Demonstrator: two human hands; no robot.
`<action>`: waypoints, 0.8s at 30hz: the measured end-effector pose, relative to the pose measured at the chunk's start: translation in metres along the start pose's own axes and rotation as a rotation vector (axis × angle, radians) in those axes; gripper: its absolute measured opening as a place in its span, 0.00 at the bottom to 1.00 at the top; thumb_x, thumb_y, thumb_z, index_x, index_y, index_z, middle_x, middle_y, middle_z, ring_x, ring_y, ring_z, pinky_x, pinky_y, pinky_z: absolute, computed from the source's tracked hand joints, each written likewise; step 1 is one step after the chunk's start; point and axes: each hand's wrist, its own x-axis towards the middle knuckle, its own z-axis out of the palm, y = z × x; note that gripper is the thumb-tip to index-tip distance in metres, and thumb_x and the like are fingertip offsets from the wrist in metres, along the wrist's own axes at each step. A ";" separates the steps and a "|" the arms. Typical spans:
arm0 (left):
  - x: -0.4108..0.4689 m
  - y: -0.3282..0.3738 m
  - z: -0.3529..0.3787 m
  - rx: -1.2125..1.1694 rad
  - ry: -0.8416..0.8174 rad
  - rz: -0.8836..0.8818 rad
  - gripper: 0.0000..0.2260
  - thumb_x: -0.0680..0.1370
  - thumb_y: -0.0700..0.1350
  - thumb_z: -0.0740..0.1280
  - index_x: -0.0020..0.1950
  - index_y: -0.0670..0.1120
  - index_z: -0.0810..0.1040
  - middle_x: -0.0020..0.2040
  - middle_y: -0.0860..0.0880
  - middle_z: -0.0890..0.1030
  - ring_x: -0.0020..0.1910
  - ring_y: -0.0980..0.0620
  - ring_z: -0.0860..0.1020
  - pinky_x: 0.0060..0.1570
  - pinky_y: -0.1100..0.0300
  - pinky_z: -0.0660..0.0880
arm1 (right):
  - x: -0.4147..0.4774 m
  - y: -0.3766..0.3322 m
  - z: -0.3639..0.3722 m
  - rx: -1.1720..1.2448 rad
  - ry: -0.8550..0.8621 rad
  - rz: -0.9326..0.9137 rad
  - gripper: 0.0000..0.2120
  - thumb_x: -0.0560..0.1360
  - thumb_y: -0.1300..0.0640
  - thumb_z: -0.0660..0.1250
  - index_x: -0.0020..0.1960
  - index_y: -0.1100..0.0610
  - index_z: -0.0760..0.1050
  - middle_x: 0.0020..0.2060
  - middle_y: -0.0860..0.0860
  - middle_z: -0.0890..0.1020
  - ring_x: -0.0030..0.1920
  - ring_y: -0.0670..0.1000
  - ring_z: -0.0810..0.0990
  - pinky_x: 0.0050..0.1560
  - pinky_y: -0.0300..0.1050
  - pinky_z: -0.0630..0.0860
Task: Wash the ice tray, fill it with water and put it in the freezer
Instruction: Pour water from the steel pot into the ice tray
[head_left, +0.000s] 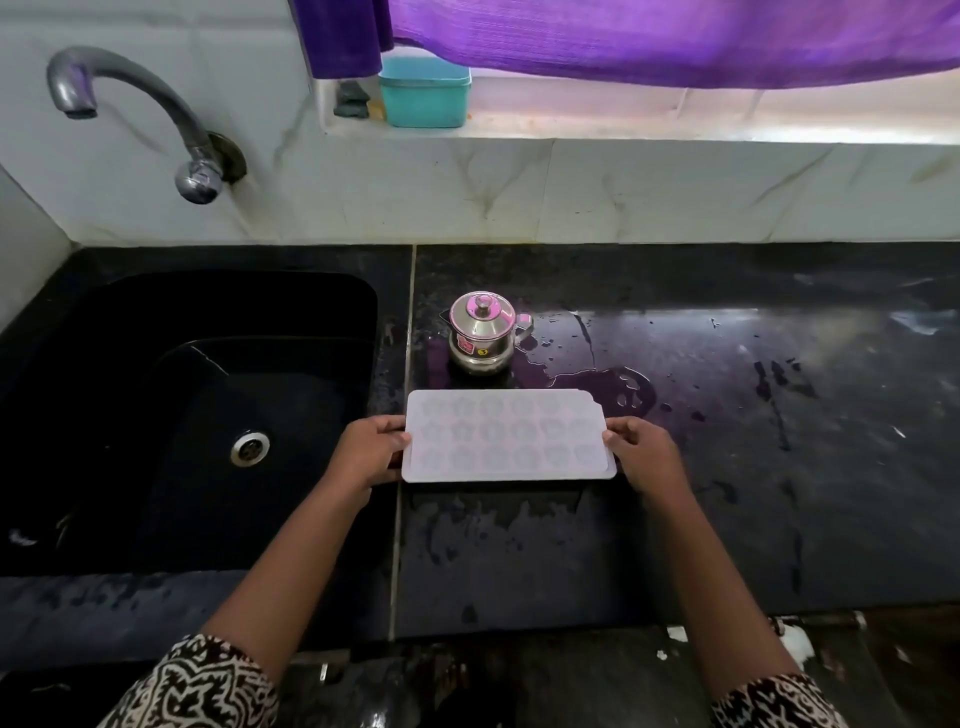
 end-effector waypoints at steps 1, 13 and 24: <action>0.001 -0.001 0.000 -0.006 -0.010 0.005 0.12 0.80 0.35 0.61 0.62 0.42 0.77 0.48 0.48 0.83 0.45 0.51 0.81 0.36 0.57 0.76 | -0.001 0.000 0.001 0.009 0.005 0.001 0.09 0.76 0.60 0.65 0.55 0.57 0.80 0.48 0.52 0.83 0.46 0.50 0.79 0.48 0.41 0.71; -0.012 -0.014 0.011 -0.015 0.075 0.233 0.17 0.79 0.33 0.62 0.66 0.45 0.76 0.53 0.53 0.82 0.50 0.58 0.81 0.46 0.64 0.77 | -0.008 0.001 0.013 0.230 0.030 -0.028 0.17 0.77 0.66 0.61 0.62 0.54 0.77 0.50 0.43 0.82 0.52 0.46 0.80 0.55 0.44 0.77; -0.021 -0.020 0.024 -0.215 0.119 0.186 0.17 0.80 0.36 0.62 0.69 0.45 0.74 0.60 0.48 0.81 0.55 0.52 0.80 0.58 0.52 0.77 | -0.014 -0.001 0.020 0.399 0.077 0.013 0.18 0.75 0.67 0.66 0.63 0.56 0.77 0.48 0.42 0.81 0.50 0.45 0.81 0.59 0.50 0.77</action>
